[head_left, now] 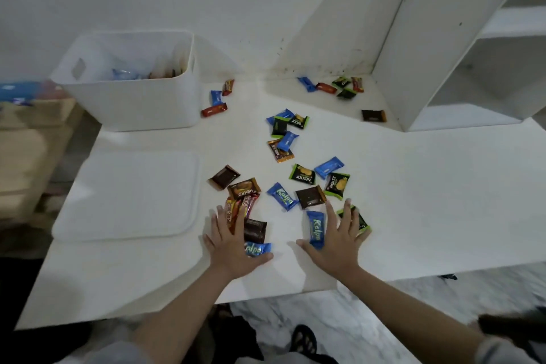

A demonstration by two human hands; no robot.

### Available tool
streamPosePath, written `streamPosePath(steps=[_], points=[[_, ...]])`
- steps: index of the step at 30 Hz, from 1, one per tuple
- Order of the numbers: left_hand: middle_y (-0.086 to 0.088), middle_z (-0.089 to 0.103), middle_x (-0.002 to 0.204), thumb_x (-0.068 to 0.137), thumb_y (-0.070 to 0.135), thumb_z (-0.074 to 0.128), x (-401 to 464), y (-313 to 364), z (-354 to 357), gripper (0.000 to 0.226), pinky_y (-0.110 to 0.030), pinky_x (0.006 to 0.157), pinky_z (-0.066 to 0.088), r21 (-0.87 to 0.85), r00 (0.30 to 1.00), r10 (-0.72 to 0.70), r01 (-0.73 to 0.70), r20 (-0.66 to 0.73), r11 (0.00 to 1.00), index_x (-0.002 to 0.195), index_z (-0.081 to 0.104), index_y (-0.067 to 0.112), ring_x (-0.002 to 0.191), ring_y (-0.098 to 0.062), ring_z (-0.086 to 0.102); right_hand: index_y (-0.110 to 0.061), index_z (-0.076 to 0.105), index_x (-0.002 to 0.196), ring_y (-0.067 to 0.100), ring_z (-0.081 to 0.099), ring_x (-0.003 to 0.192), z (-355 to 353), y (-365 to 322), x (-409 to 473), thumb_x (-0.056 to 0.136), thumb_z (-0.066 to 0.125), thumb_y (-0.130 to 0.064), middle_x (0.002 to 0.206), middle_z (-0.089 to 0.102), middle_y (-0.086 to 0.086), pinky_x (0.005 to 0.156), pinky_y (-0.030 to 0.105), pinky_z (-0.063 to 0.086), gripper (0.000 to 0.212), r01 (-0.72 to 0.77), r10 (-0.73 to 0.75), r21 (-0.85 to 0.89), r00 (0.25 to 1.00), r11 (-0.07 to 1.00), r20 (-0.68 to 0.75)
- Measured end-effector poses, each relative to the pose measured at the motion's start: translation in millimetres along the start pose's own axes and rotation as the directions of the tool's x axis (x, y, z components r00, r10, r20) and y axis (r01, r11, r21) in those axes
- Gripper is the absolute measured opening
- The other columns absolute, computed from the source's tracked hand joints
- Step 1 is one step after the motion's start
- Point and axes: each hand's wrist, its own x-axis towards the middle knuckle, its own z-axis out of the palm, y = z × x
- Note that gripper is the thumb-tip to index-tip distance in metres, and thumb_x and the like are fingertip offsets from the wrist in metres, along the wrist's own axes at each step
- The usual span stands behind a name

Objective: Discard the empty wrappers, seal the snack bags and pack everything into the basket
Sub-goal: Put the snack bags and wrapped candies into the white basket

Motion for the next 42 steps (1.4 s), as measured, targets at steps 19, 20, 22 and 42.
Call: streamPosePath(steps=[19, 20, 22, 42], points=[[-0.009, 0.060, 0.116, 0.062, 0.075, 0.055, 88.9, 12.3, -4.5, 0.064, -0.045, 0.082, 0.043, 0.078, 0.902, 0.168, -0.149, -0.399, 0.986, 0.106, 0.060, 0.027, 0.101, -0.034, 0.056, -0.035, 0.058, 0.118, 0.040, 0.047, 0.117, 2.0, -29.6, 110.3, 0.067, 0.055, -0.073, 0.135, 0.053, 0.001, 0.089, 0.052, 0.038, 0.064, 0.163, -0.173, -0.104, 0.980, 0.981, -0.095], [-0.005, 0.062, 0.108, 0.064, 0.071, 0.057, 90.9, 12.6, -5.6, 0.057, -0.040, 0.076, 0.044, 0.091, 0.883, 0.219, -0.199, -0.415, 0.976, 0.099, 0.060, 0.025, 0.093, -0.030, 0.058, -0.032, 0.062, 0.112, 0.037, 0.050, 0.110, 4.1, -30.8, 109.1, 0.069, 0.057, -0.068, 0.128, 0.058, -0.001, 0.086, 0.046, 0.041, 0.057, 0.191, -0.203, -0.093, 0.968, 0.977, -0.144], [0.000, 0.061, 0.096, 0.068, 0.063, 0.059, 94.7, 14.1, -8.5, 0.046, -0.033, 0.066, 0.044, 0.103, 0.869, 0.296, -0.279, -0.397, 0.955, 0.092, 0.059, 0.023, 0.083, -0.024, 0.057, -0.028, 0.063, 0.105, 0.032, 0.054, 0.099, 5.6, -34.0, 106.1, 0.070, 0.062, -0.060, 0.118, 0.062, -0.005, 0.078, 0.040, 0.046, 0.047, 0.242, -0.252, -0.077, 0.948, 0.967, -0.192], [0.002, 0.062, 0.089, 0.073, 0.028, 0.080, 118.3, 58.7, -129.1, 0.044, -0.018, 0.069, 0.045, -0.871, 0.845, -0.421, -0.101, -0.331, 0.481, 0.103, 0.051, 0.016, 0.081, -0.012, 0.060, -0.008, 0.064, 0.094, 0.022, 0.064, 0.072, -117.4, -107.2, 170.4, 0.061, 0.087, -0.018, 0.086, 0.070, 0.011, 0.069, 0.040, 0.056, 0.041, -0.110, -0.133, 0.780, 0.961, 0.617, 0.241]])
